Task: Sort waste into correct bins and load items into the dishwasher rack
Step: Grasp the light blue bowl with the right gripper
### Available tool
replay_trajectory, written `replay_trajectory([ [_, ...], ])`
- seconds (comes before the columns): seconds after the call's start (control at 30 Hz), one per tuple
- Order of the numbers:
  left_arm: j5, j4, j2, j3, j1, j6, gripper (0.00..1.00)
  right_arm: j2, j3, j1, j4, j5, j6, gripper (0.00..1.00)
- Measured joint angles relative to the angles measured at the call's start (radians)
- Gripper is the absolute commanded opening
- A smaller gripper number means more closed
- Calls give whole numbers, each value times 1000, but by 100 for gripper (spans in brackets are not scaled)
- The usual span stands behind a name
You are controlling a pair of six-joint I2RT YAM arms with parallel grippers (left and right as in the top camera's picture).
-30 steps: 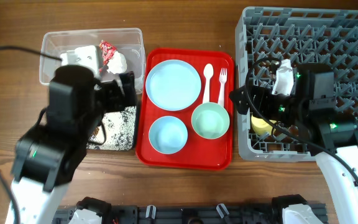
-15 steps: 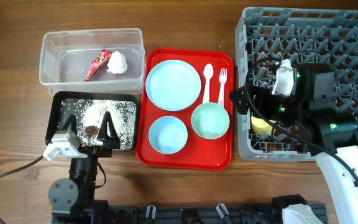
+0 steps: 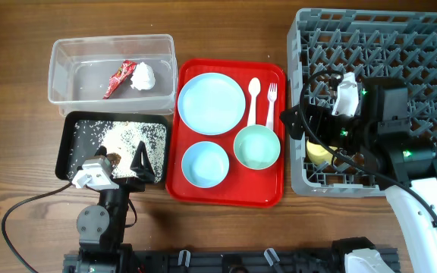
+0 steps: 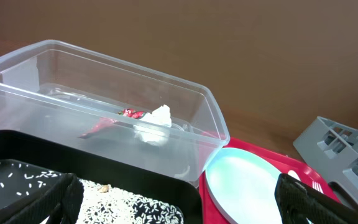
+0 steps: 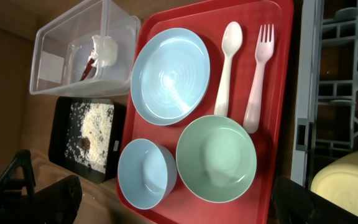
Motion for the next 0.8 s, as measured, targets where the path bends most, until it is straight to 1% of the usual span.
replay_trajectory([
  [0.07,0,0,0,0,0,0,100,0,0,0,0,0,0,100],
  [0.13,0,0,0,0,0,0,100,0,0,0,99,0,49,100],
  [0.2,0,0,0,0,0,0,100,0,1,0,132,-12,74,100],
  [0.27,0,0,0,0,0,0,100,0,1,31,158,-83,23,100],
  [0.3,0,0,0,0,0,0,100,0,2,88,132,-82,-4,100],
  [0.33,0,0,0,0,0,0,100,1,2,185,101,-76,-29,100],
  [0.37,0,0,0,0,0,0,100,5,4,267,63,-30,-36,100],
  [0.4,0,0,0,0,0,0,100,24,4,399,23,53,-40,100],
  [0.43,0,0,0,0,0,0,100,56,6,498,3,142,-40,93],
  [0.5,0,2,0,0,0,0,100,141,6,636,27,239,-45,77],
  [0.53,2,2,0,0,0,0,100,193,6,681,55,267,-48,70],
  [0.57,3,2,0,0,0,0,100,237,6,700,79,288,-50,64],
  [0.63,3,2,0,-1,0,0,100,357,6,704,158,345,-93,63],
  [0.7,3,2,0,-1,0,0,100,488,6,703,256,382,-187,63],
  [0.77,4,2,0,-1,0,0,100,609,6,697,320,409,-263,63],
  [0.8,4,2,0,-1,0,0,100,637,6,691,327,417,-290,62],
])
